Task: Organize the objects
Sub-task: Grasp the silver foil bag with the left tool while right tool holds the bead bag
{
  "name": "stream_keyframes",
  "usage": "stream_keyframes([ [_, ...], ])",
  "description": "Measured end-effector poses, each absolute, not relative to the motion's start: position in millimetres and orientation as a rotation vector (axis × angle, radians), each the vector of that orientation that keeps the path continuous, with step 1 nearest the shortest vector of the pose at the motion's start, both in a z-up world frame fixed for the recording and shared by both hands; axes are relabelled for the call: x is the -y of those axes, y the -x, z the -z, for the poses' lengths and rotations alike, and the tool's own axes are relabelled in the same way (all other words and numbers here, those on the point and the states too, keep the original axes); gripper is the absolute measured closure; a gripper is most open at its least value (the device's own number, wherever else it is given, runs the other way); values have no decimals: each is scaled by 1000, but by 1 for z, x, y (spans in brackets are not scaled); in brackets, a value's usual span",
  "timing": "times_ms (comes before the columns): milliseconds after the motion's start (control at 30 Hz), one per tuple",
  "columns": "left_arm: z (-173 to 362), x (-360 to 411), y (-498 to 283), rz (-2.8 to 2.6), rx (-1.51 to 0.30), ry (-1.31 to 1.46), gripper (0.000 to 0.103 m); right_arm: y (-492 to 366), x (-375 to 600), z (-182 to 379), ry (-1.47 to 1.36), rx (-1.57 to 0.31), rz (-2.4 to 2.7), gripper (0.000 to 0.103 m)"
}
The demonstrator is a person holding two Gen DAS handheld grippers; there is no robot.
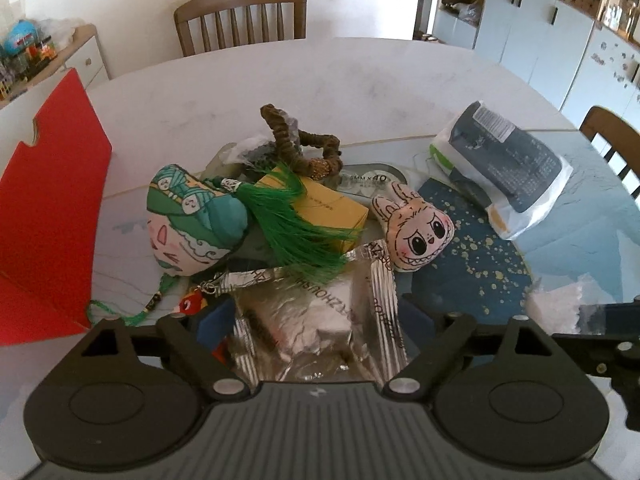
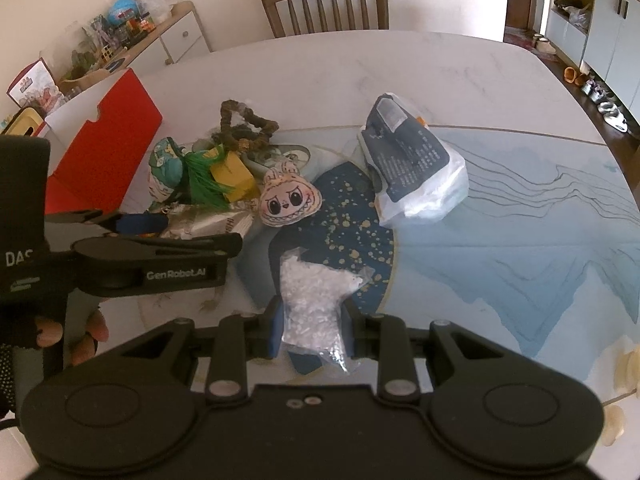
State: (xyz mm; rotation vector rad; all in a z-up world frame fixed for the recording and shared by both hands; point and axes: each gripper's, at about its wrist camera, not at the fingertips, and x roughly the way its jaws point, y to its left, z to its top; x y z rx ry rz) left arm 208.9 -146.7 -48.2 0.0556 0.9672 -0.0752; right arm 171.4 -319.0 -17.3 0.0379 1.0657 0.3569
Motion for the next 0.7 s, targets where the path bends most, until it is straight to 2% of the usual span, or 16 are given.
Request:
stream_keyframes([
  [200, 57, 158, -209, 71, -964, -108, 10, -177, 324, 19, -39, -1072, -361, 75],
  [300, 58, 158, -207, 59, -953, -109, 13, -179, 327, 20, -38, -1072, -364, 75],
  [367, 56, 156, -207, 44, -946, -101, 27, -181, 328, 21, -37, -1073, -366, 75],
  [433, 53, 153, -208, 26, -940, -96, 37, -182, 330, 22, -38, -1076, -367, 75],
  [567, 51, 149, -206, 19, -933, -83, 48, -184, 329, 22, -37, -1078, -372, 75],
  [700, 42, 140, -200, 16, -939, -27, 54, -184, 327, 19, -32, -1072, -380, 75],
])
